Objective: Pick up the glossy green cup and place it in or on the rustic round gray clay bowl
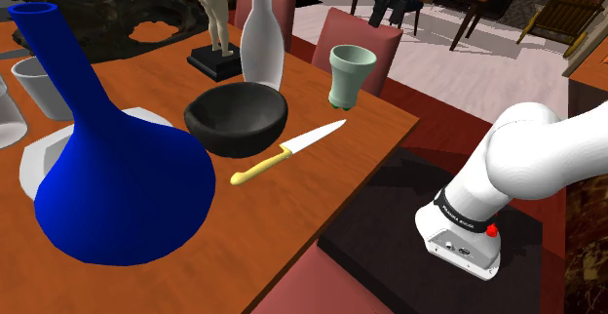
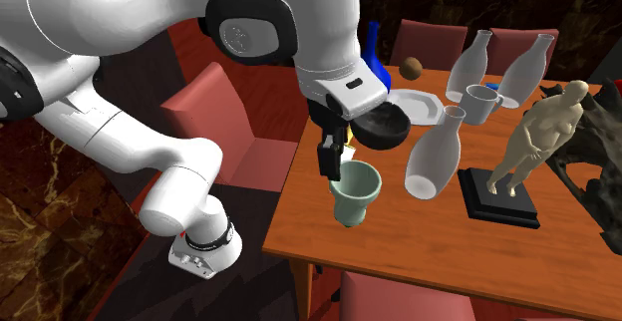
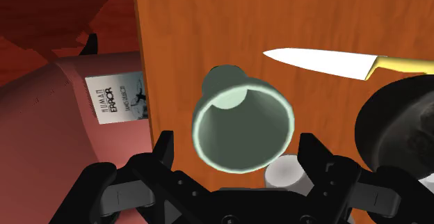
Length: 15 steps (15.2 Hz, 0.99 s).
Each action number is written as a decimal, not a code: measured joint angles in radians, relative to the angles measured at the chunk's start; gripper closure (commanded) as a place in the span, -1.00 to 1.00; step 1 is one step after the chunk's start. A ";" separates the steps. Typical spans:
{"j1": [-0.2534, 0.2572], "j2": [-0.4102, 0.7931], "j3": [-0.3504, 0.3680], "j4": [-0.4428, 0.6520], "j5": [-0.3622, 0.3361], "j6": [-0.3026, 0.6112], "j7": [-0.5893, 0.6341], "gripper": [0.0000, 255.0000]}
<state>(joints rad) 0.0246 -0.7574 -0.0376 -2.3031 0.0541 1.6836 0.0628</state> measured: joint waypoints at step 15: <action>0.004 0.188 -0.092 -0.085 0.018 0.154 -0.114 -1.00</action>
<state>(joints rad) 0.0283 -0.5689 -0.1299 -2.3882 0.0722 1.8378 -0.0507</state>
